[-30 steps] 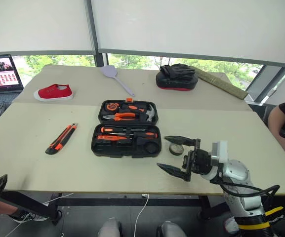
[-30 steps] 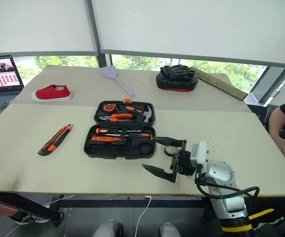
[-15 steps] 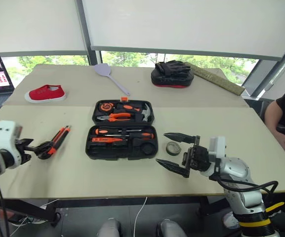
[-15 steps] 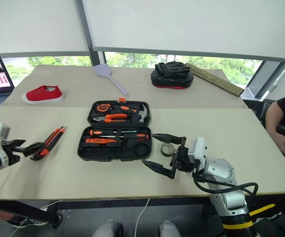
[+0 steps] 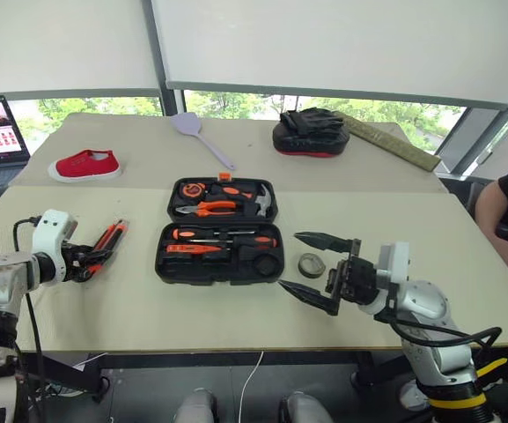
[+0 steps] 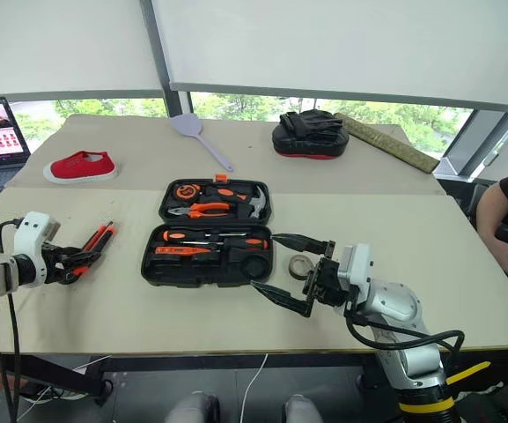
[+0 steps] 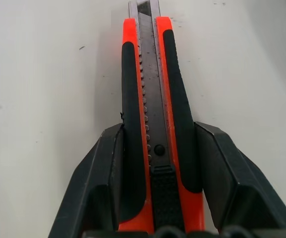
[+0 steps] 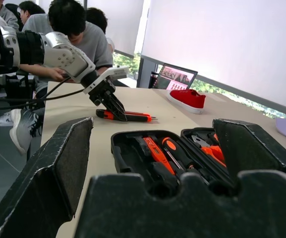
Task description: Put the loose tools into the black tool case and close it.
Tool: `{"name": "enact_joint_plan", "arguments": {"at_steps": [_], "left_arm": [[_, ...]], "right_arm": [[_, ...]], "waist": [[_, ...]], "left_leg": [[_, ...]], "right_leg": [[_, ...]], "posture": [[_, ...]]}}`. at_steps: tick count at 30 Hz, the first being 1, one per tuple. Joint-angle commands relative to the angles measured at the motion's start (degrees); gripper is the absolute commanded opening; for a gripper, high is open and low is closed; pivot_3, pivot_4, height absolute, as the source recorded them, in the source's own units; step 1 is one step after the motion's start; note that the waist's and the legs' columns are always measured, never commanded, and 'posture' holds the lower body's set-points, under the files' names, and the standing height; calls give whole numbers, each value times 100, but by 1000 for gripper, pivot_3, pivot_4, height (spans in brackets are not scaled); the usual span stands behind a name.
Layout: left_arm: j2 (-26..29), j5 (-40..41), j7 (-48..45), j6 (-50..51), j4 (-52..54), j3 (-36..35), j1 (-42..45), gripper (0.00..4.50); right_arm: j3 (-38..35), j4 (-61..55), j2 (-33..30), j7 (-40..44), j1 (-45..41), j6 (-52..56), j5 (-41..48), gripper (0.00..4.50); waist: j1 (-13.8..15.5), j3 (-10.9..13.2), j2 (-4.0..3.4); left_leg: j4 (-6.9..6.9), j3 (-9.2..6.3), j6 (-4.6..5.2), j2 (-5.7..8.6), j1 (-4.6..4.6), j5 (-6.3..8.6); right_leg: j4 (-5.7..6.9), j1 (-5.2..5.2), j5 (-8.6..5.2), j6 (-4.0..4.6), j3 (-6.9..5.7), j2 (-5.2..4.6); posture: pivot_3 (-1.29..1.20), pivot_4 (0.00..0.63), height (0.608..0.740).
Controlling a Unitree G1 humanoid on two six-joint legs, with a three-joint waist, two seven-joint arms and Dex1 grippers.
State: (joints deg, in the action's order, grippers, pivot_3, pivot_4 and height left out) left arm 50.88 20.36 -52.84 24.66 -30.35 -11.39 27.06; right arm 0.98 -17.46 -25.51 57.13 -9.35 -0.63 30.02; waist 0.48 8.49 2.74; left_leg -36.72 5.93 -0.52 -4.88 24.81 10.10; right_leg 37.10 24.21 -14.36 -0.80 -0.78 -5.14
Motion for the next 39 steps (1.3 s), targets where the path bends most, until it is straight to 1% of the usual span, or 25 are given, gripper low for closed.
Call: {"name": "enact_joint_plan", "arguments": {"at_steps": [1, 3, 4, 6, 8, 11, 14, 16, 19, 24, 27, 35, 39], "left_arm": [[115, 456, -1328, -1100, 929, -272, -17, 1679], [168, 586, -2136, -1282, 1636, 61, -163, 1679], [175, 628, -2397, -1296, 1896, 187, -209, 1679], [89, 589, -2632, -1236, 2504, 594, -163, 1679], [17, 262, -2694, -1118, 2952, 1170, -21, 1679], [-149, -572, -2526, -1323, 3023, 1970, 276, 1679], [-353, -1191, -2237, -1626, 2645, 2361, 576, 1679], [-415, -1519, -2107, -1984, 2273, 2484, 723, 1679], [-526, -1599, -2046, -2079, 1899, 2471, 877, 1679], [-486, -1733, -2382, -2536, 1455, 2569, 1000, 1679], [-514, -1783, -2549, -2720, 1293, 2611, 1031, 1679], [-709, -2116, -2564, -3085, 970, 2793, 1177, 1679], [-866, -2092, -2505, -2986, 937, 2746, 1217, 1679]], "right_arm": [[-267, -212, -163, -12, 11, -32, 106, 4500], [-346, -135, -408, 208, 26, -5, 138, 4500], [-368, -94, -533, 332, 35, 10, 152, 4500], [-460, 122, -817, 561, 20, -21, 113, 4500], [-559, 312, -963, 635, -50, -61, 116, 4500], [-580, 401, -1091, 723, -127, -4, 126, 4500], [-584, 368, -1102, 679, -173, 68, 151, 4500], [-586, 313, -1101, 639, -152, 95, 151, 4500], [-617, 241, -1101, 595, -48, 99, 136, 4500], [-669, 164, -1090, 492, 89, 80, 103, 4500], [-663, 160, -1090, 469, 137, 48, 84, 4500], [-655, 165, -1079, 415, 270, -27, 9, 4500], [-650, 158, -1036, 406, 260, -83, 6, 4500]], "waist": [[10, 3, 7], [19, 3, 6], [24, 4, 4], [31, 4, 1], [28, 4, 0], [19, 5, -1], [0, 5, -1], [-1, 5, -1], [8, 5, -1], [24, 6, -2], [22, 6, -2], [21, 5, -3], [15, 4, -5]], "left_leg": [[-3, 0, 0, -1, 6, 0], [-8, 0, 0, 3, 12, 0], [-9, 2, 0, 6, 12, 0], [-10, 4, 2, 11, 13, 1], [-13, 4, 3, 10, 12, 0], [-15, 2, 10, 8, 10, -5], [-16, -3, 13, 5, 9, -7], [-17, -6, 13, 6, 8, -8], [-17, -7, 14, 6, 9, -7], [-21, -7, 15, 8, 15, -6], [-24, -7, 15, 8, 15, -7], [-25, -7, 16, 8, 14, -7], [-25, -7, 16, 8, 14, -7]], "right_leg": [[0, 3, 0, 0, -1, 0], [-4, 2, 3, -3, 0, -4], [-6, 0, 5, -7, 2, -9], [-10, -4, 6, -13, 6, -12], [-9, -6, 6, -16, 8, -8], [-4, -5, 6, -16, 13, 2], [-2, -2, 6, -16, 23, 15], [-1, -3, 6, -16, 24, 17], [-3, -2, 5, -16, 26, 18], [-4, -3, 3, -20, 23, 12], [-3, -4, 3, -20, 21, 11], [-3, -6, 3, -21, 21, 11], [-2, -5, 4, -21, 22, 12]], "posture": [[0, 150, 740], [0, 150, 740], [0, 150, 740], [0, 150, 740], [0, 150, 740], [0, 150, 740], [0, 150, 740], [0, 150, 740], [0, 150, 740], [0, 150, 740], [0, 150, 740], [0, 150, 740], [0, 150, 740]]}}
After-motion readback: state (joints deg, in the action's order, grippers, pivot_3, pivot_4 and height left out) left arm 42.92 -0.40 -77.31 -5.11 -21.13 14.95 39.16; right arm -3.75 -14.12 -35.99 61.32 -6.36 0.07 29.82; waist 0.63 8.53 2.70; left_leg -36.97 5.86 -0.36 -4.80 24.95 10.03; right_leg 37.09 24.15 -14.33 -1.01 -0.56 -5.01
